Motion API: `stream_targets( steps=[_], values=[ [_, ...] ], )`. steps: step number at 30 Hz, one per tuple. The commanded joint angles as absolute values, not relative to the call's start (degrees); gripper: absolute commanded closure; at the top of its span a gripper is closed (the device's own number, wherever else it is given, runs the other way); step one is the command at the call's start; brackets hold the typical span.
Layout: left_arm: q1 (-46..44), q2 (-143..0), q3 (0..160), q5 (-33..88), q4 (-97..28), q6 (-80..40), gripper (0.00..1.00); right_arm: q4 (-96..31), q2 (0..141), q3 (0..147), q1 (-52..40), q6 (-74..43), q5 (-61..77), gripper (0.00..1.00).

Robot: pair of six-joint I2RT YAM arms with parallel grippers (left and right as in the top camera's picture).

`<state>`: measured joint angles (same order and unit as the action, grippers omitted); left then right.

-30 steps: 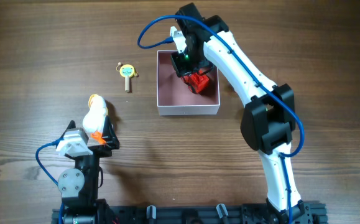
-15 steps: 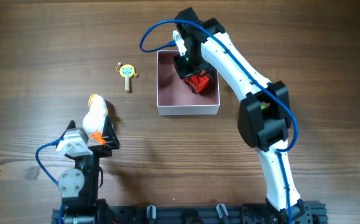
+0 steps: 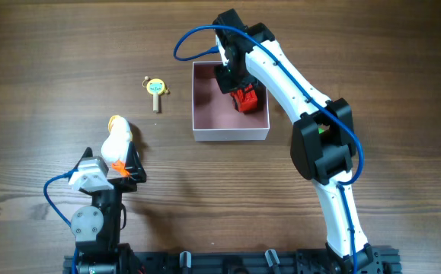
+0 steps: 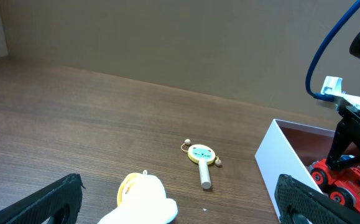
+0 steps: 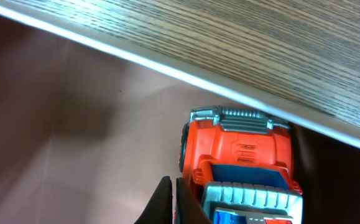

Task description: Pack container

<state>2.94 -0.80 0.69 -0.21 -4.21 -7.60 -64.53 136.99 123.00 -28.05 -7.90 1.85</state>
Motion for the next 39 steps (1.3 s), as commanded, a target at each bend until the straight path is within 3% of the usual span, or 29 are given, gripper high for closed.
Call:
stream_targets(
  steps=[1, 39],
  values=[
    [2.5, -0.43, 0.32, -0.93, -4.05, -6.44, 0.0, -64.99, 138.32, 122.89, -28.1, -11.0, -1.91, 0.96],
    [2.5, -0.43, 0.32, -0.93, -4.05, -6.44, 0.0, -64.2, 138.32, 122.89, -28.1, -24.58, -7.73, 0.96]
  ],
)
